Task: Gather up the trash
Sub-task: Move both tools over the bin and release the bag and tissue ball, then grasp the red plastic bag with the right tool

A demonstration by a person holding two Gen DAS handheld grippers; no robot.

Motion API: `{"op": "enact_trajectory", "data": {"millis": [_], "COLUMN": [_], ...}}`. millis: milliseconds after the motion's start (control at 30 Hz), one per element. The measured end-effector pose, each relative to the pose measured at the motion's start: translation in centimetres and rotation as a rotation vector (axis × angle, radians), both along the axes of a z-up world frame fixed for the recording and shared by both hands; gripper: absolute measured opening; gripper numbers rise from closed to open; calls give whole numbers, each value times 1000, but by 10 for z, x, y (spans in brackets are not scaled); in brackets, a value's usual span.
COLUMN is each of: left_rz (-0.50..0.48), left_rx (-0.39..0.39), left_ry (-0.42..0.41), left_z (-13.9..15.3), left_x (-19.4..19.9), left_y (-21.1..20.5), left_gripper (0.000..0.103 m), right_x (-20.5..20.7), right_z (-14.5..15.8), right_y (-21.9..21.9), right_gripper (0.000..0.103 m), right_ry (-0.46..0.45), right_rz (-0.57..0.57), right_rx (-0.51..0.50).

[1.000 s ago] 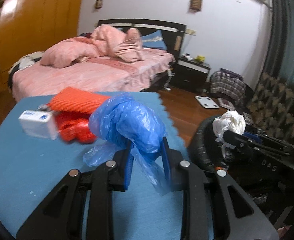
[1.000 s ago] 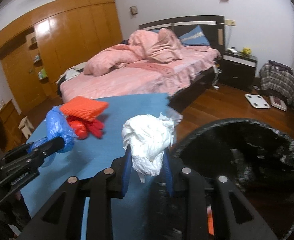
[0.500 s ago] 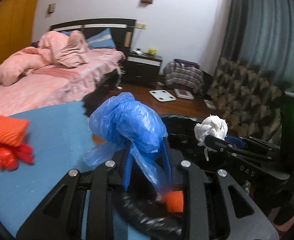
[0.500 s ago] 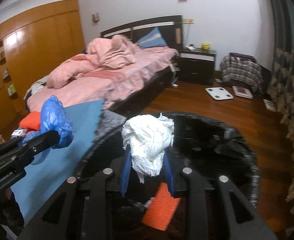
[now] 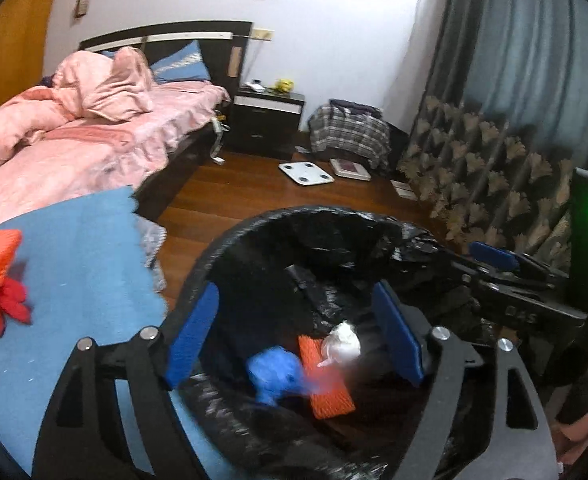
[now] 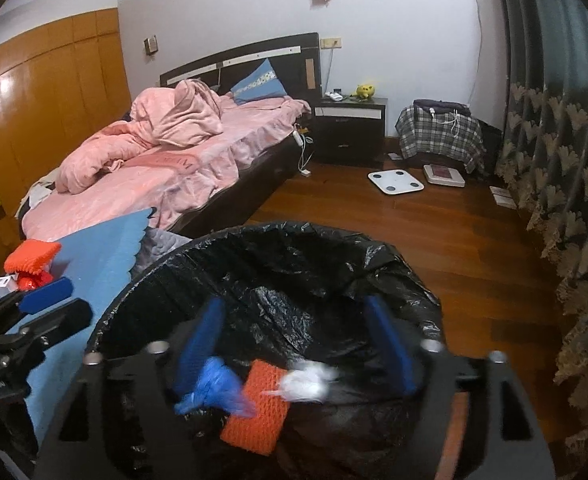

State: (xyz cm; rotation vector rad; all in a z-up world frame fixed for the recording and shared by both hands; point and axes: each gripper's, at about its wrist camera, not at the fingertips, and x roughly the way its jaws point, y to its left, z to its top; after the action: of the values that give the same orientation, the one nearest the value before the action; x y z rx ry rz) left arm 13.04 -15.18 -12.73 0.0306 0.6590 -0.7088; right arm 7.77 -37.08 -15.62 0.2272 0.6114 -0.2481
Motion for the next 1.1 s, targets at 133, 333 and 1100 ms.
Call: {"op": "enact_trajectory", "data": {"millis": [133,333,1100], "left_rz": [86,233,738], "left_rx": [2,31,145], "left_ry": [-28,-65,-33], "left_z": [6,14,-8], "left_x": [-1,3,25], "left_y": [30,89,312], "left_gripper": [87,90,90], "right_x": [2,17,132], "right_z": [5,18,6], "right_y": [13,57,297], "right_gripper": [97,97,97], "right_ry": [-23,-36,-40], "right_rz": [17,46,474], "right_rx": [-7,-49,4]}}
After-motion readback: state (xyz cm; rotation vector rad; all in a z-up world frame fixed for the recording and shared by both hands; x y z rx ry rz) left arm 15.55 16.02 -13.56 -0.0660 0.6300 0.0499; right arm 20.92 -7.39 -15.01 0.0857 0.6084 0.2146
